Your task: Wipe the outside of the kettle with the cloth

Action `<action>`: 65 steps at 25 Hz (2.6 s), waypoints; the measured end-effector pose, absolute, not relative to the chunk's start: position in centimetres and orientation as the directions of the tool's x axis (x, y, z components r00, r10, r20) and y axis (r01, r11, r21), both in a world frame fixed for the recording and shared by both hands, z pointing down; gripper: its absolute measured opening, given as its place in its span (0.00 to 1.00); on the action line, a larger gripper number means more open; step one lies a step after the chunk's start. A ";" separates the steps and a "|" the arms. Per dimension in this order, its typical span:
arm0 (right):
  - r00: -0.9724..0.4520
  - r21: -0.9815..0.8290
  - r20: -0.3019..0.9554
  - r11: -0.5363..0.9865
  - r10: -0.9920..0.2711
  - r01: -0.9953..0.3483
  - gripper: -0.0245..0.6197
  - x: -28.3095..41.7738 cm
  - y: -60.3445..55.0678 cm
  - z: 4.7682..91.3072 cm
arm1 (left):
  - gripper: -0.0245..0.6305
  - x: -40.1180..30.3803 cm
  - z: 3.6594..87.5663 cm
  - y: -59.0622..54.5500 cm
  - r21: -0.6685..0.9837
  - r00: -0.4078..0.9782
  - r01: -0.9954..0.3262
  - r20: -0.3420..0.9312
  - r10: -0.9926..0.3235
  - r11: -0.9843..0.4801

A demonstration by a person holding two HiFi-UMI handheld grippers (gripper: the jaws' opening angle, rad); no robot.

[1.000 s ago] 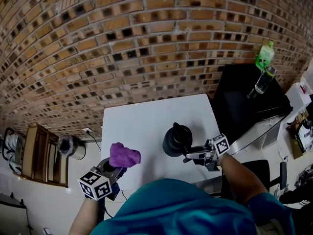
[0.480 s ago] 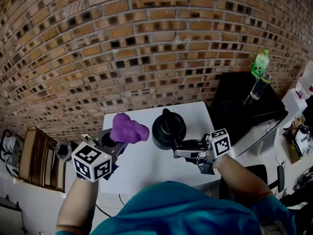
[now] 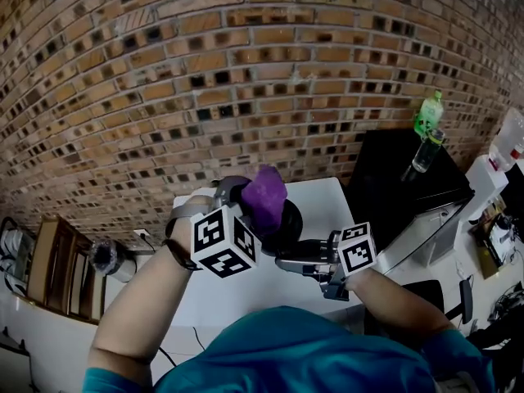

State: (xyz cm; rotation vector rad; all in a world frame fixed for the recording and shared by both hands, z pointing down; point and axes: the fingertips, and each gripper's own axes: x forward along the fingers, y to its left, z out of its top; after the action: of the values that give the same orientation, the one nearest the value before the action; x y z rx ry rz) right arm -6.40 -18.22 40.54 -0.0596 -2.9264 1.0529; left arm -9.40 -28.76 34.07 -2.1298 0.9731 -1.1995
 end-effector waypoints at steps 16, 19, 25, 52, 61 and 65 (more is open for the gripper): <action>-0.994 -0.642 -0.102 0.766 -0.035 0.039 0.27 -3.5 -19.2 38.2 | 0.15 -7.0 34.4 -22.8 -0.571 0.505 -0.265 0.605 -0.616 -0.777; -0.982 -0.632 -0.161 0.775 -0.099 0.026 0.27 -2.1 -20.8 35.6 | 0.15 -9.4 34.0 -23.6 -0.572 0.462 -0.378 0.565 -0.683 -0.728; -0.956 -0.573 -0.240 0.819 -0.171 -0.002 0.27 -1.3 -22.8 29.1 | 0.15 -9.3 34.9 -27.1 -0.719 0.232 -0.397 0.523 -0.820 -0.570; -0.923 -0.341 -0.331 0.887 0.197 0.312 0.27 1.7 -13.3 27.2 | 0.15 -12.1 30.6 -26.0 -0.607 0.531 -0.340 0.506 -0.679 -0.718; -0.881 -0.300 -0.376 0.862 0.287 0.409 0.28 2.0 -10.3 28.0 | 0.15 -11.3 38.7 -24.4 -0.661 0.469 -0.014 0.658 -0.589 -0.750; -0.892 -0.279 -0.341 0.874 0.296 0.397 0.28 1.4 -9.3 29.1 | 0.15 -13.0 41.6 -25.9 -0.563 0.458 -0.020 0.729 -0.509 -0.826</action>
State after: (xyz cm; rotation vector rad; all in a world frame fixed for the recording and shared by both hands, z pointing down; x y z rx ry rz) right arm 1.38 -9.27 29.13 -0.6285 -3.3210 0.6012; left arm -12.98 -25.85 41.59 -2.2288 0.4412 -1.3501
